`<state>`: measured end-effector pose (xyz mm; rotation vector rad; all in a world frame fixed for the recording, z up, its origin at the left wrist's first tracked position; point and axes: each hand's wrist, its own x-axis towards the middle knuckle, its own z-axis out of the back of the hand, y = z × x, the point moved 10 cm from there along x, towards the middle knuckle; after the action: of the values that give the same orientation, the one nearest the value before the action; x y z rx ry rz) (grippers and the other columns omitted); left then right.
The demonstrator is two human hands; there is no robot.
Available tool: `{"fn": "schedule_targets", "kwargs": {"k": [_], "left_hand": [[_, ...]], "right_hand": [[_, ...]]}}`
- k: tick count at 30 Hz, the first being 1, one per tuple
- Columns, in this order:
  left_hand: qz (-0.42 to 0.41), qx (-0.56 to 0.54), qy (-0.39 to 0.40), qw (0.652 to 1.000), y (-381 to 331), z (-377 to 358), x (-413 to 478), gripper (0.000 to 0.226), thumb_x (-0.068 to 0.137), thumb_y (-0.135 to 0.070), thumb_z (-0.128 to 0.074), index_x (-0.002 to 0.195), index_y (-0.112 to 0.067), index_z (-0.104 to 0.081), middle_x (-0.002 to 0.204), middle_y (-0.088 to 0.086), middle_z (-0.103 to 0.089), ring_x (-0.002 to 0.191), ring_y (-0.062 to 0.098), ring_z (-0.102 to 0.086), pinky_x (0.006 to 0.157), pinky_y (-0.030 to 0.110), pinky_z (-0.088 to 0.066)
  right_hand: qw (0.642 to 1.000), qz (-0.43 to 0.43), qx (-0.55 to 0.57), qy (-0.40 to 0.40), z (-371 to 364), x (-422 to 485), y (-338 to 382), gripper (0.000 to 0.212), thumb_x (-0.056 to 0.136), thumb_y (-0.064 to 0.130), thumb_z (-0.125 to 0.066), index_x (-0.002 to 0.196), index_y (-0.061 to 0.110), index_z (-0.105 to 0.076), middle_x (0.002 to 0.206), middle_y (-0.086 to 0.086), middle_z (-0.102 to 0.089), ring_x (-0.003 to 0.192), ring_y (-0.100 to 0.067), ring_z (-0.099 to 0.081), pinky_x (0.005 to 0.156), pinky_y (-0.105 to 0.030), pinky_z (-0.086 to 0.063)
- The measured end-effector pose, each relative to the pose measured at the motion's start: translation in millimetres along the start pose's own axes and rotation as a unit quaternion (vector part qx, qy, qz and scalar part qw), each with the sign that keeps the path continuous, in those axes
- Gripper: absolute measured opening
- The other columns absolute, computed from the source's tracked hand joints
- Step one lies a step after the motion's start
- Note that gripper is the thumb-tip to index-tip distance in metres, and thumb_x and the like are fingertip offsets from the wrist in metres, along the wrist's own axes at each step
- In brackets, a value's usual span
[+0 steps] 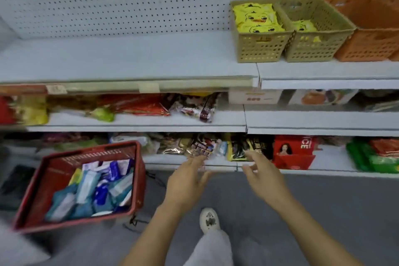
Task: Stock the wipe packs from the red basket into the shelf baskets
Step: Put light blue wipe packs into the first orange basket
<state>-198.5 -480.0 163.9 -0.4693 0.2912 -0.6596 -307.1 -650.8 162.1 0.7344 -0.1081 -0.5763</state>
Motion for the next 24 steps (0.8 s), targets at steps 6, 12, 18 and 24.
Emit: {"fn": "schedule_targets", "kwargs": {"k": [6,12,18,24], "left_hand": [[0.109,-0.051,-0.024,0.993,107.7,23.5,-68.0,0.047,0.095,-0.043,-0.053,0.139,-0.026,-0.048,0.135,-0.010,-0.056,0.123,0.009,-0.052,0.097,0.026,-0.043],[0.231,-0.153,-0.028,0.960,234.6,49.6,-114.6,0.037,0.092,-0.035,-0.060,0.128,-0.024,-0.058,0.121,-0.007,-0.065,0.109,0.009,-0.061,0.094,0.030,-0.050],[0.321,-0.205,-0.006,0.924,375.5,68.1,-124.1,0.041,0.094,-0.030,-0.060,0.132,-0.015,-0.056,0.125,0.000,-0.064,0.103,0.006,-0.058,0.087,0.018,-0.042],[0.390,-0.225,0.012,0.893,498.4,61.2,-91.5,0.045,0.095,-0.028,-0.059,0.136,-0.010,-0.050,0.131,0.009,-0.059,0.113,0.020,-0.059,0.097,0.035,-0.048]], "right_hand": [[0.993,0.050,0.026,0.104,-91.6,-17.8,73.7,0.034,0.093,0.026,-0.055,0.127,0.024,-0.054,0.123,0.007,-0.059,0.108,-0.010,-0.059,0.094,-0.035,-0.048],[0.976,0.072,0.041,0.203,-202.4,-17.3,158.2,0.032,0.093,0.025,-0.055,0.125,0.025,-0.056,0.120,0.008,-0.060,0.107,-0.007,-0.058,0.095,-0.032,-0.048],[0.961,0.036,0.061,0.268,-324.5,4.7,221.5,0.029,0.093,0.018,-0.055,0.122,0.022,-0.059,0.117,0.006,-0.063,0.103,-0.007,-0.060,0.089,-0.024,-0.047],[0.954,-0.051,0.035,0.292,-442.8,47.9,225.4,0.030,0.093,0.013,-0.053,0.122,0.013,-0.060,0.121,-0.004,-0.064,0.108,-0.017,-0.061,0.094,-0.028,-0.047]]}}
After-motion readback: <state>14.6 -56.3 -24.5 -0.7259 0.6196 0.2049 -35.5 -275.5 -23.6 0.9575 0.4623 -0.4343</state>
